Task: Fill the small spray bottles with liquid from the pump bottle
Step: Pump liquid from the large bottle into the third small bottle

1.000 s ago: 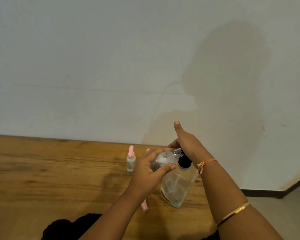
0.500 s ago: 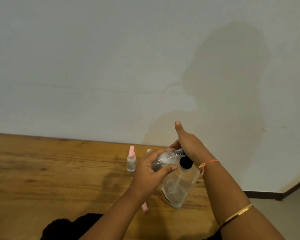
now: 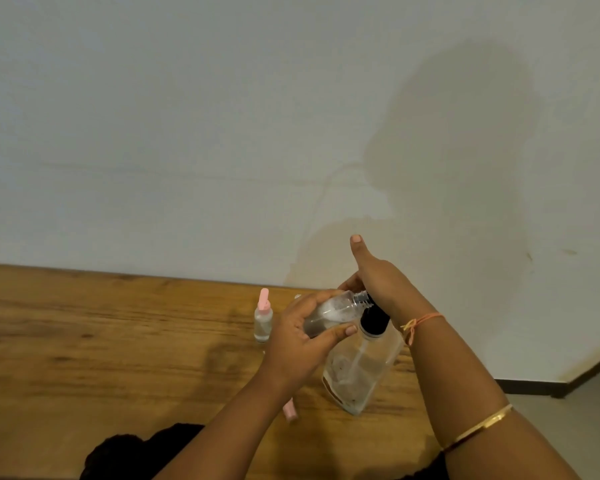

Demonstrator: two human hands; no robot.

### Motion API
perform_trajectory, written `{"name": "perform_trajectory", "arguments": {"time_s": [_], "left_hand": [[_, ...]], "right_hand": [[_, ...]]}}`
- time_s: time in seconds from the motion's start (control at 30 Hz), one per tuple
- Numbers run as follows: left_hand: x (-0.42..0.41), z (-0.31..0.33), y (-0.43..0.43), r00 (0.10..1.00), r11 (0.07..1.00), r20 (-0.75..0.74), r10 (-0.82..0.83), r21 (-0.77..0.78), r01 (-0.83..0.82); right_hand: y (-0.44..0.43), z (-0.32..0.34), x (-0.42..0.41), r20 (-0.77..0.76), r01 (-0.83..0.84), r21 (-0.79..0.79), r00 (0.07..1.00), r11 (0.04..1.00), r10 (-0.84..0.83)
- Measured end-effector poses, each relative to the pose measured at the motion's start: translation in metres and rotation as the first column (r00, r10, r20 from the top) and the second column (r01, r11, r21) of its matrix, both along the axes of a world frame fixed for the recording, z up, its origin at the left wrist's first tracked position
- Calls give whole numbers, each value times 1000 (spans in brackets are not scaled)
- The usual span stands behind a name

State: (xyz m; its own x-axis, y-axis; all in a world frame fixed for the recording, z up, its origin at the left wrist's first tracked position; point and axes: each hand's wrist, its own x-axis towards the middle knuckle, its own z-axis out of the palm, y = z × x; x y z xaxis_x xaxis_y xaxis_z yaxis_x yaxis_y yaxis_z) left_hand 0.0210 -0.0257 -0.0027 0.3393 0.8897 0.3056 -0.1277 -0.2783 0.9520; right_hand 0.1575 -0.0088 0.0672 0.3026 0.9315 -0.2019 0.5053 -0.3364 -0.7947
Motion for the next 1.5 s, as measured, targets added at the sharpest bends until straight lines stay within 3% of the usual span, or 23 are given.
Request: {"name": "perform_trajectory", "arguments": {"time_s": [0.57,0.9,1.2,1.5], "left_hand": [[-2,5,-2,999,999,-42,23,32,-22],[-3,4,-2,999,998,-33,26,55,-24],[-3,3,-1,998,999,-64,13,34,-11],[-4,7,-1,999,999,-24,25,43,-24]], "right_hand": [[-1,-2,3,32,-14,3,999,1000,14],[-1,2,-1,-95,-15,-12,995,1000,13],[-2,-3,0,9,3,-16,1000,1000,-3],[-1,7,-3,-64,-20,-34,998,999,18]]}}
